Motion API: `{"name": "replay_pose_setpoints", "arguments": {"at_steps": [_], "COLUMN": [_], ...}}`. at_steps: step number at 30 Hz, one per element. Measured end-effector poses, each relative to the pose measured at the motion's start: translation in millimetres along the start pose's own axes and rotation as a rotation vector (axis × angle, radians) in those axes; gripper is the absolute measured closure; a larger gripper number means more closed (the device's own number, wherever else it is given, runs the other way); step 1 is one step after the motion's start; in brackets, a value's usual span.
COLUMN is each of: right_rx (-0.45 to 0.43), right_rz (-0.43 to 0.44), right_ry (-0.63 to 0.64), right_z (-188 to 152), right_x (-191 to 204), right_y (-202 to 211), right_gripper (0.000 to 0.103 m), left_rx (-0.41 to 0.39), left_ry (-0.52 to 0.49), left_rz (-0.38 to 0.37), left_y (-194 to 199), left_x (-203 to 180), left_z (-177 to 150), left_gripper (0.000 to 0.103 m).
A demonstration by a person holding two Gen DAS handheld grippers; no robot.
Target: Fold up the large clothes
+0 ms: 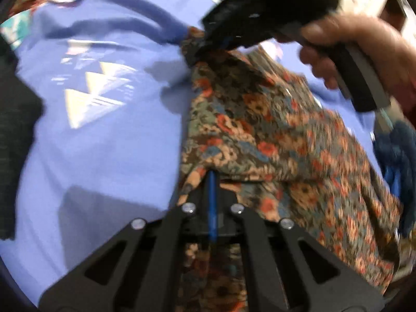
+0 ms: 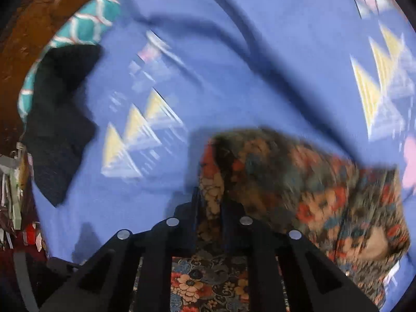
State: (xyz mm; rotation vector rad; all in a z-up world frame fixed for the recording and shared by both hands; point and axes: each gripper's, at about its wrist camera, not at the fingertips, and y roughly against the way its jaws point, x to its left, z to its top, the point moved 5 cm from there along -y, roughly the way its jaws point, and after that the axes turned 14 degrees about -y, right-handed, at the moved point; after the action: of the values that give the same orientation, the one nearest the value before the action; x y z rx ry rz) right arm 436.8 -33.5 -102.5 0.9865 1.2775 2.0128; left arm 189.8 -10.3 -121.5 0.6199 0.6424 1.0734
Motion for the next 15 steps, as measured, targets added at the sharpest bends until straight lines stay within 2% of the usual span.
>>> {"name": "replay_pose_setpoints", "arguments": {"at_steps": [2,4,5,7,8,10,12,14,15], "right_rx": [-0.059,-0.074,-0.058,-0.017,-0.014,-0.055,-0.114,-0.18,-0.223], "right_rz": [0.002,-0.049,-0.056,-0.134,-0.157,-0.127,-0.067,-0.023,0.003], "right_ry": [0.019,0.032,0.025,0.059,0.07,0.017,-0.06,-0.135,-0.191], "right_z": [10.0,13.7,13.5,4.9,2.5,-4.0,-16.6,-40.2,-63.9], "right_x": [10.3,11.2,8.9,1.6,-2.6,-13.2,-32.1,-54.3,-70.4], "right_y": [5.6,-5.5,-14.3,-38.0,-41.6,-28.9,0.2,34.8,60.7], "right_gripper": [0.072,0.071,0.068,0.055,0.051,0.032,0.019,0.016,0.014], "left_rx": [-0.047,-0.06,-0.039,0.028,0.036,0.021,-0.009,-0.024,-0.03], "left_ry": [0.056,0.09,0.095,0.101,0.105,0.11,0.097,0.093,0.09], "left_rz": [0.018,0.034,0.03,0.02,0.013,0.014,0.021,0.011,0.0], "left_y": [12.2,17.2,13.5,4.4,4.6,16.4,36.5,55.0,63.3], "left_x": [15.7,25.1,25.6,25.9,25.2,28.1,29.3,32.8,33.8], "left_z": [4.6,5.8,4.7,-2.0,-3.0,-6.4,-9.3,-12.3,-14.4], "left_gripper": [0.103,0.103,0.103,0.103,0.103,0.103,0.103,0.103,0.103]}}
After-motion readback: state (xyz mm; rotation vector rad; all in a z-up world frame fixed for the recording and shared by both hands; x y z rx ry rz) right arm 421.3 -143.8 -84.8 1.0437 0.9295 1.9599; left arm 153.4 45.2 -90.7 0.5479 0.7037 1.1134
